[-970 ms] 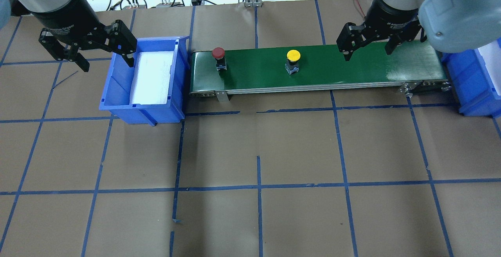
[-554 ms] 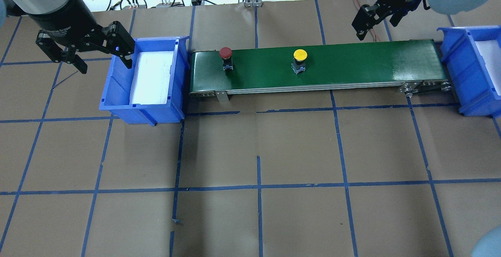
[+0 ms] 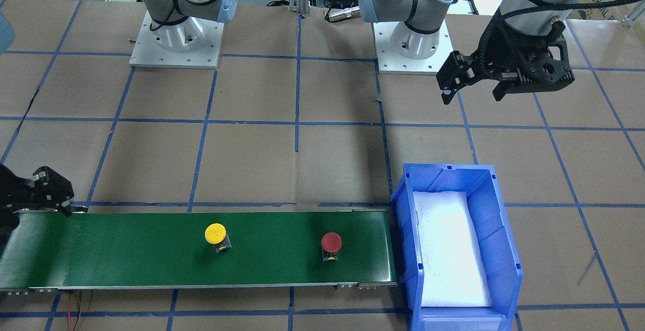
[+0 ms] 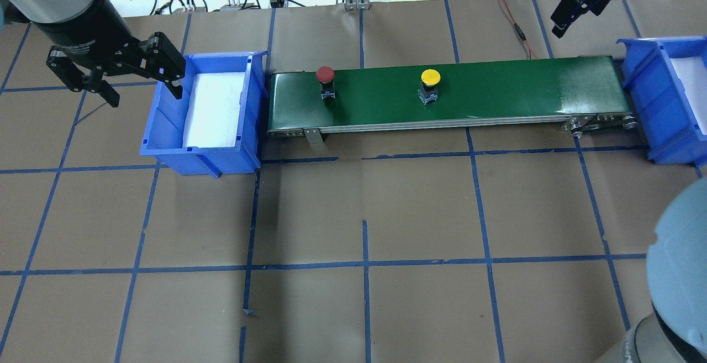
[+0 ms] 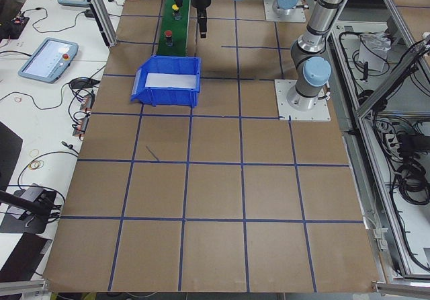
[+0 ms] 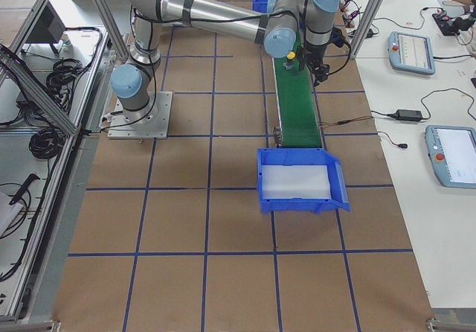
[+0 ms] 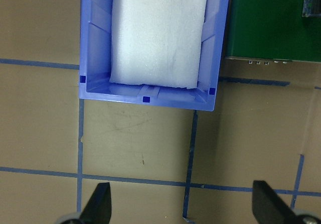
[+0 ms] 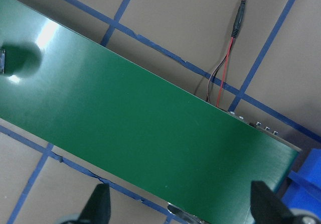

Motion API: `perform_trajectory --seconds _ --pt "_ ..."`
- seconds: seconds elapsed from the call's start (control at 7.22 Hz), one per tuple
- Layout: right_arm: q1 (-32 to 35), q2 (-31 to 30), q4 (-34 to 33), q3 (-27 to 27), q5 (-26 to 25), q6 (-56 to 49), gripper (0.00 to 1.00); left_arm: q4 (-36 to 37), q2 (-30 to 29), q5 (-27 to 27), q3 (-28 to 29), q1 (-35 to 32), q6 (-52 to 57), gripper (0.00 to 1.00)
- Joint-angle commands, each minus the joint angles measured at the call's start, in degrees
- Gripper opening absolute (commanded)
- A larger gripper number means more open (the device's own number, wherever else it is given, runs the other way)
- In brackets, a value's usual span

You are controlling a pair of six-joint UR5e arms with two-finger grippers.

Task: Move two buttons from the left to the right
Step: 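Lower the right gripper to the belt's far end near the right bin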

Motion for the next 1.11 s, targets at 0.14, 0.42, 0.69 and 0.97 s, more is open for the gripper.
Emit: perform_trajectory --seconds 0.14,0.42,0.69,0.97 --pt "-3.2 0.2 2.4 3.6 0.2 -16.0 0.98 0.0 0.0 -0.2 -0.3 0.4 0.0 1.0" --pt "-3.3 0.7 -3.6 7.3 0.3 -22.9 0.97 0.0 0.0 -0.2 -0.2 0.4 0.0 1.0" --pt "-3.3 0.3 -5.4 9.9 0.2 -31.7 0.98 0.0 0.0 -0.2 -0.2 0.4 0.0 1.0" --pt "-3.3 0.0 -7.9 11.0 1.8 -31.4 0.98 0.0 0.0 -0.2 -0.2 0.4 0.0 1.0"
